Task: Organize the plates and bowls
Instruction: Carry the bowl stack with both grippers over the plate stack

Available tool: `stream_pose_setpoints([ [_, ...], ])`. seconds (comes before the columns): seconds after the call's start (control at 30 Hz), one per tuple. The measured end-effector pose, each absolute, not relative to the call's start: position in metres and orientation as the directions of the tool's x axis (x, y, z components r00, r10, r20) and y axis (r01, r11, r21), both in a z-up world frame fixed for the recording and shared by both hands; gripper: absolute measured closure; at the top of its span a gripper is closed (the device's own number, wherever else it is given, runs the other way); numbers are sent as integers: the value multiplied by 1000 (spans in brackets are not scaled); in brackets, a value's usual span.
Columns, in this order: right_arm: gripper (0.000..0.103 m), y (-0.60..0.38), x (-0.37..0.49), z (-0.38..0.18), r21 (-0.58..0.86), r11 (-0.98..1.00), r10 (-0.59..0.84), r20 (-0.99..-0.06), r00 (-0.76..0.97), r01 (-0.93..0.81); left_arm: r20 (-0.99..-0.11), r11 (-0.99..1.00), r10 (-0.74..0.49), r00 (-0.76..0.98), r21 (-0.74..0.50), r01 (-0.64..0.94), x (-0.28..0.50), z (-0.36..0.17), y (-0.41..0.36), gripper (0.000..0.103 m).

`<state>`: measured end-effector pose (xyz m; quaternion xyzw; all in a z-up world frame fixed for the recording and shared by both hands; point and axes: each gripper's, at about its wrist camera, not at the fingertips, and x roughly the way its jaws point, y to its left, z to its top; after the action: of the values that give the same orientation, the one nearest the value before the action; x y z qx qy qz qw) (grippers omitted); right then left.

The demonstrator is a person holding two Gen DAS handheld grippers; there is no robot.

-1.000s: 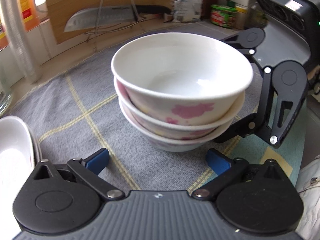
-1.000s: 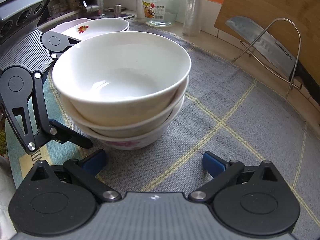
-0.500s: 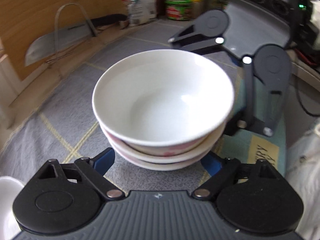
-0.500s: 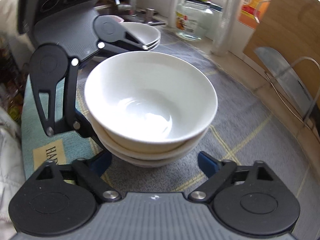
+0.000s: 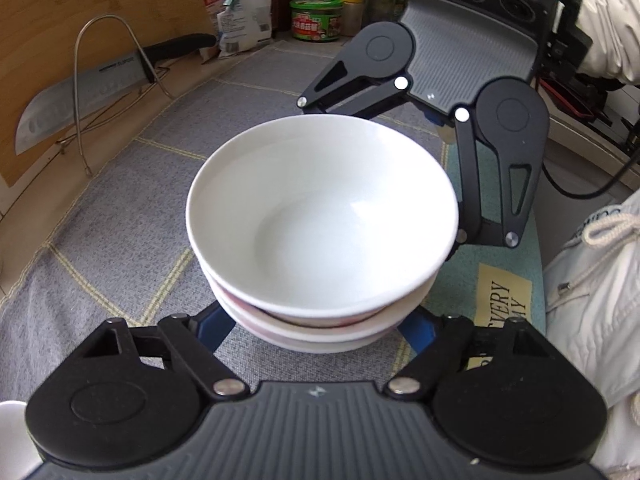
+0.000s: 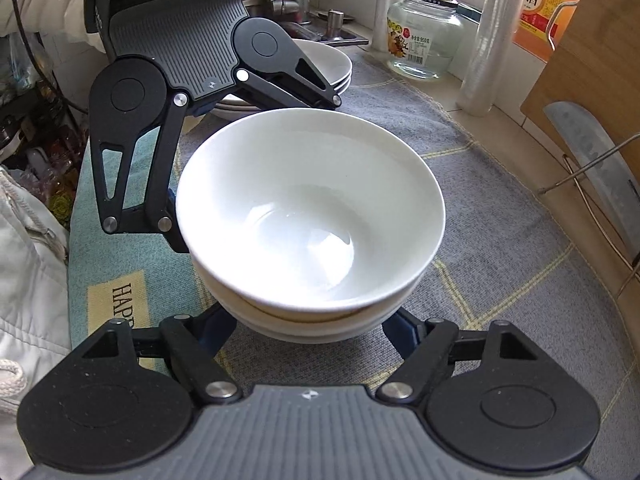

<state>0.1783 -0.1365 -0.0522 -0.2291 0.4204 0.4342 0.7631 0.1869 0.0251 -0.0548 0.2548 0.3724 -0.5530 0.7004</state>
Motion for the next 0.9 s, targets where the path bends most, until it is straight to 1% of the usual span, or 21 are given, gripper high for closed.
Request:
stream_pose_setpoints([
  [0.43,19,-137,180,-50,38,505,469,-850,238,-862,-814,219,-574,83,-55,974,190,-52,23,18],
  [0.67,18,-136,180,-50,35,510,464,-852,241,-859,-808,205,-584,83,-47,978,190,-54,22,14],
  [0.73,16,-135,179,-50,23,512,460,-851,251,-859,-807,201,-585,86,-41,979,190,-55,21,14],
  [0.9,16,-132,180,-48,19,506,458,-853,250,-862,-804,199,-588,85,-43,979,191,-55,21,14],
])
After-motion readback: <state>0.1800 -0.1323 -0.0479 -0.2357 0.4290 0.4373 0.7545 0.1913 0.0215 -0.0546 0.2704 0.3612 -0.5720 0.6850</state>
